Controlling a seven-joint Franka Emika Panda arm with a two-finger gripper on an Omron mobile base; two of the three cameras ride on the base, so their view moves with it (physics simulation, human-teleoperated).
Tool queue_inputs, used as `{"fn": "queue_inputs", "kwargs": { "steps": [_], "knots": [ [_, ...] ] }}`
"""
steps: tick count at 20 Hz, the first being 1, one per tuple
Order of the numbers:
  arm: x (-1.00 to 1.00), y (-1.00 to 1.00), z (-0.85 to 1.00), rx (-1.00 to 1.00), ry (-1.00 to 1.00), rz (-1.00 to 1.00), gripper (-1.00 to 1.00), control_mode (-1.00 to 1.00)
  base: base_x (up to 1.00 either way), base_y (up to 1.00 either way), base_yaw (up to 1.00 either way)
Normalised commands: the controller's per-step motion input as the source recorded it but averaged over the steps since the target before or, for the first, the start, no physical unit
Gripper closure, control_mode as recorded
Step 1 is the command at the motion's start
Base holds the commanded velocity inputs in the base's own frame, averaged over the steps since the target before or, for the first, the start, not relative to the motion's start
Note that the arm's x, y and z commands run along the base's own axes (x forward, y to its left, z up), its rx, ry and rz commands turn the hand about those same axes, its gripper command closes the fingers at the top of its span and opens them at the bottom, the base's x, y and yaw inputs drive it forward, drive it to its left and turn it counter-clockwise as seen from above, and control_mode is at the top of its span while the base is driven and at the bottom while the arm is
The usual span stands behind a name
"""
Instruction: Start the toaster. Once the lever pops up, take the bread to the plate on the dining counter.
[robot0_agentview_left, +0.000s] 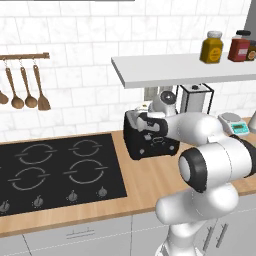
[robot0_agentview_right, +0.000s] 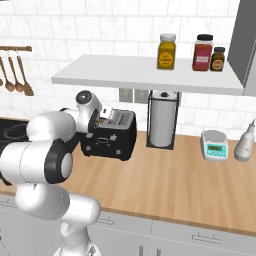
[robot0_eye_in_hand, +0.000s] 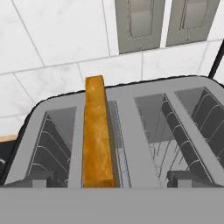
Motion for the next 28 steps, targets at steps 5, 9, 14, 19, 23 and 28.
{"fn": "queue_inputs", "kwargs": {
  "steps": [5, 9, 14, 19, 23, 28],
  "knots": [
    [0.18, 0.00, -0.10, 0.00, 0.01, 0.00, -1.00, -1.00, 0.00, 0.00, 0.00],
    [0.18, 0.00, -0.11, 0.00, 0.01, 0.00, -1.00, -1.00, 0.00, 0.00, 0.00],
    [0.17, 0.00, -0.11, 0.00, 0.01, 0.00, -1.00, -1.00, 0.00, 0.00, 0.00],
    [0.03, 0.03, -0.24, 0.00, 0.02, 0.00, 1.00, -1.00, 0.00, 0.00, 0.00],
    [0.00, 0.00, -0.23, 0.00, 0.02, 0.00, 1.00, -1.00, 0.00, 0.00, 0.00],
    [0.04, 0.00, -0.07, 0.00, 0.00, 0.00, 1.00, -1.00, 0.00, 0.00, 0.00]
  ]
}}
